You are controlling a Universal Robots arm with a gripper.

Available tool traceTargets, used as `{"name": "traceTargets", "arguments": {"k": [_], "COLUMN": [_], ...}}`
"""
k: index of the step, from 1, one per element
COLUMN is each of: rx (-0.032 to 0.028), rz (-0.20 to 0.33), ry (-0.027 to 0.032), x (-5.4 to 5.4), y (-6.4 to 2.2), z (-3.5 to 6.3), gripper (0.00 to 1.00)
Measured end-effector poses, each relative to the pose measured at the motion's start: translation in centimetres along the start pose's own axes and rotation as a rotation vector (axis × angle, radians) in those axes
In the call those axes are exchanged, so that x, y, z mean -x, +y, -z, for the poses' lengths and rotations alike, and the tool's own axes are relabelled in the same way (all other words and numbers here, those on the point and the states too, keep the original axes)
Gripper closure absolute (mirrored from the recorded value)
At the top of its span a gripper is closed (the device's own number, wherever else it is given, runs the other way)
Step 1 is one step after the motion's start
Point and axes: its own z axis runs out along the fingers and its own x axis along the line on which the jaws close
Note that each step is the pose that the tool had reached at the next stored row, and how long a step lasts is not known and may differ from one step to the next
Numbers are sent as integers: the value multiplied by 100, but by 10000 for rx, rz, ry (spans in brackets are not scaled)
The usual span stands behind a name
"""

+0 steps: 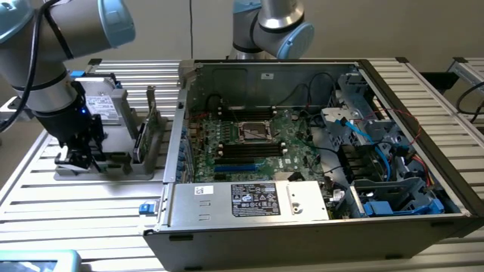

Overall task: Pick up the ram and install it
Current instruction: 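Pick up the ram and move it above insertion slot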

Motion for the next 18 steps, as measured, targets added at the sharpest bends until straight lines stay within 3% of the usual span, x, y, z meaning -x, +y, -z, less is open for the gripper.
{"name": "traceTargets", "arguments": {"k": [5,7,8,10,18], "rx": [2,3,-1,2,-9], "rz": [1,2,2,1,7], "ry": [2,4,-1,0,26], "x": [0,0,0,-4,-15], "y": [1,1,-1,-2,-2], "z": [-36,-33,-13,75,392], "gripper": [64,76,76,86,86]}}
